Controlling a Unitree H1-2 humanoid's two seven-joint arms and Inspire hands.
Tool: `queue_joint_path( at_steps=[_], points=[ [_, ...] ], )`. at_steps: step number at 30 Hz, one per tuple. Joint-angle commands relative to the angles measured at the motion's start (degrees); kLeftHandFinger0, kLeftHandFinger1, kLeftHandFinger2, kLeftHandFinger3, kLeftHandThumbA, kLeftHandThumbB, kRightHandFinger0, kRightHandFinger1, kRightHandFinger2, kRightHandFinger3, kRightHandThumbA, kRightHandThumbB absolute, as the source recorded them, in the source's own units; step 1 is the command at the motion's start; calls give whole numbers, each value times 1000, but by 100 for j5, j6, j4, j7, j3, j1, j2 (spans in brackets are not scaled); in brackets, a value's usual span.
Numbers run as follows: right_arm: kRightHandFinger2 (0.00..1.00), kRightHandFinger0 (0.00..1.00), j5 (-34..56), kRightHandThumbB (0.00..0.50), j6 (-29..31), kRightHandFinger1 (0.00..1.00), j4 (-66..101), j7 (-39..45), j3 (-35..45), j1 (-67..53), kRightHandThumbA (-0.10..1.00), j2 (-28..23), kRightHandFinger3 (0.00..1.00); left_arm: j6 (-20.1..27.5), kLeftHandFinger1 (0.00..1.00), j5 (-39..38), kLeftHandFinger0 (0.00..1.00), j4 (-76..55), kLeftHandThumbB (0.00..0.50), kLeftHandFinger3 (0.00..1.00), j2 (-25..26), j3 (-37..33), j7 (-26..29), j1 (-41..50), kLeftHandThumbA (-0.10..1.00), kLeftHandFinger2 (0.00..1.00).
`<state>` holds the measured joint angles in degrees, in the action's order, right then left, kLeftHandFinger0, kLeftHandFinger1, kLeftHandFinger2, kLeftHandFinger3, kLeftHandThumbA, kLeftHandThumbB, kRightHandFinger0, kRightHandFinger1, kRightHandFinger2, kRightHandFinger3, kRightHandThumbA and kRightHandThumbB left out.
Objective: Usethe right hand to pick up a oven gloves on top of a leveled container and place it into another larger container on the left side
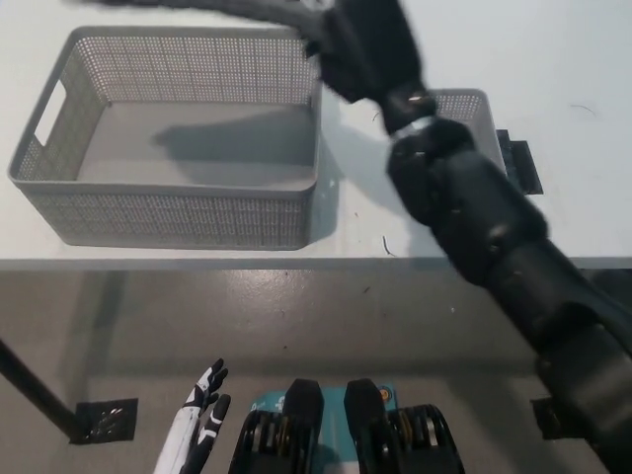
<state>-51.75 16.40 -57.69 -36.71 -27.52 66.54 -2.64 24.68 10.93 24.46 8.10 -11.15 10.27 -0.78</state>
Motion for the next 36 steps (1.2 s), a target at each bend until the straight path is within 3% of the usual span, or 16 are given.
queue_joint_path(
  at_steps=[1, 3, 5, 7, 9, 10, 11, 12, 13, 14, 15, 19, 21, 23, 31, 36],
  points=[
    [536, 0, -8, 235, -96, 120, -549, 26, -200, 849, -100, 283, 213, 225, 1000, 80, 1000, -108, 92, 1000, 72, -46, 176, -23, 1000, 1000],
    [595, 0, -42, 219, -192, 150, -782, -97, -305, 904, -100, 347, 220, 225, 1000, 111, 1000, -126, 98, 1000, 86, -43, 123, -1, 1000, 1000],
    [659, 0, 68, 193, -170, 209, -1053, -61, -328, 968, -100, 438, 455, 225, 1000, 105, 1000, -137, 93, 1000, 104, -58, 96, -6, 1000, 1000],
    [689, 0, 126, 178, -293, 249, -1143, 127, -329, 993, -100, 473, 616, 225, 1000, 115, 1000, -141, 93, 1000, 124, -64, 90, -11, 1000, 1000],
    [721, 11, 158, 220, -484, 322, -1205, 335, -324, 1011, -100, 507, 695, 225, 1000, 111, 1000, -145, 92, 1000, 147, -70, 78, -25, 1000, 1000],
    [663, 40, 229, 239, -547, 321, -1101, 625, -282, 985, 19, 495, 695, 225, 1000, 117, 1000, -140, 93, 1000, 153, -76, 71, -29, 1000, 1000],
    [843, 224, 271, 263, -578, 537, -1014, 870, -273, 974, 264, 475, 873, 225, 1000, 125, 1000, -137, 93, 1000, 157, -85, 80, -31, 1000, 1000],
    [1000, 519, 392, 420, -670, 886, -810, 1401, -225, 949, 519, 440, 1000, 225, 1000, 127, 1000, -136, 93, 1000, 162, -96, 87, -32, 1000, 1000],
    [1000, 633, 520, 389, -750, 1000, -624, 1795, -158, 914, 559, 419, 1000, 225, 1000, 126, 1000, -141, 93, 1000, 162, -102, 88, -30, 1000, 1000],
    [1000, 683, 522, 395, -762, 1000, -602, 1815, -158, 907, 569, 415, 1000, 225, 1000, 126, 1000, -140, 93, 1000, 163, -104, 89, -30, 1000, 1000],
    [1000, 1000, 807, 453, -667, 1000, -337, 2422, -39, 874, 592, 349, 1000, 225, 1000, 137, 1000, -132, 95, 1000, 163, -109, 83, -34, 1000, 1000],
    [1000, 1000, 1429, 498, -641, 1000, 239, 3427, 282, 869, 796, 226, 1000, 225, 1000, 165, 1000, -102, 98, 1000, 175, -133, 105, -50, 1000, 998],
    [1000, 1000, 1652, 480, -722, 1000, 495, 3818, 389, 873, 879, 179, 1000, 225, 1000, 154, 1000, -93, 96, 1000, 178, -134, 89, -54, 1000, 999],
    [1000, 1000, 1864, 498, -706, 1000, 770, 4131, 486, 905, 1000, 96, 1000, 225, 1000, 140, 1000, -109, 85, 1000, 192, -155, 75, -58, 1000, 995],
    [1000, 1000, 2797, 458, 23, 1000, 1444, 3843, 1272, 1216, 1000, 69, 1000, 225, 1000, 153, 1000, -119, 64, 1000, 190, -175, 111, -52, 1000, 978],
    [1000, 1000, 3054, 365, 78, 1000, 2391, 3587, 1729, 1408, 1000, -129, 1000, 225, 1000, 169, 1000, -94, 63, 1000, 155, -201, 115, -42, 971, 971]
  ],
)
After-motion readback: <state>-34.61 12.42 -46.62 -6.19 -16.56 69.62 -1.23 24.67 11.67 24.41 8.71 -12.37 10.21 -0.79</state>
